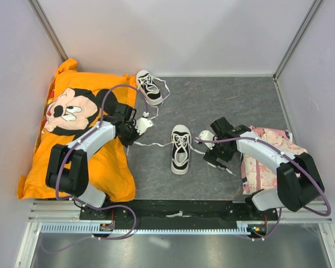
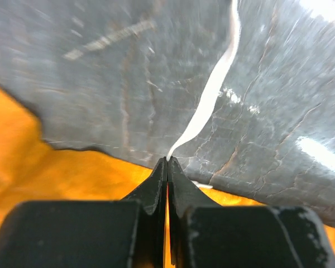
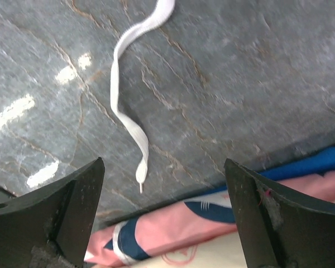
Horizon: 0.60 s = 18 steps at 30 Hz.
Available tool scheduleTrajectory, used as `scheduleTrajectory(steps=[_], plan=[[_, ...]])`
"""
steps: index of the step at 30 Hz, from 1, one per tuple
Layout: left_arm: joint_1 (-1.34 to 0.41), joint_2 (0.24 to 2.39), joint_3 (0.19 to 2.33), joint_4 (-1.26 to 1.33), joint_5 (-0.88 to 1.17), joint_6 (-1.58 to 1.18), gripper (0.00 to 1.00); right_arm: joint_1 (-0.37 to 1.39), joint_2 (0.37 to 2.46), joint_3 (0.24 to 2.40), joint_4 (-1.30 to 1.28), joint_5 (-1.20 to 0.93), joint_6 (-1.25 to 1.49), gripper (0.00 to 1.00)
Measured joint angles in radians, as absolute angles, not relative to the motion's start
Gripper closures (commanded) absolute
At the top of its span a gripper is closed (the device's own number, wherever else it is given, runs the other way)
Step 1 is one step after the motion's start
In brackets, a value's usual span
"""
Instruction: Tie the shoes
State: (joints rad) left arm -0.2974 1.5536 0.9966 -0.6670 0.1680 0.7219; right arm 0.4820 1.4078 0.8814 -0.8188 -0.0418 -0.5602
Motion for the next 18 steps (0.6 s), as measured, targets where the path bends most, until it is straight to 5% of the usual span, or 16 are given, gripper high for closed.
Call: scheduleTrajectory(steps=[13,15,17,18], plan=[[-0.298,1.475,1.009,-0.683,0.247,0.645,0.98,0.551,1.468,0.792,-0.691,-0.046,-0.551,0.54],[-0.297,1.469,1.009,-0.684,0.248,0.635,0.99,0.562,1.472,0.774,-0.688,-0.044,-0.549,0.68],[-0.297,1.46,1.01,-0.686,0.256,0.623,0.98,0.573,1.469,0.768,-0.688,-0.047,-0.548,1.0],[-0.297,1.456,1.013,-0.689,0.263,0.617,0.98,0.578,1.467,0.765,-0.69,-0.045,-0.539,1.0]])
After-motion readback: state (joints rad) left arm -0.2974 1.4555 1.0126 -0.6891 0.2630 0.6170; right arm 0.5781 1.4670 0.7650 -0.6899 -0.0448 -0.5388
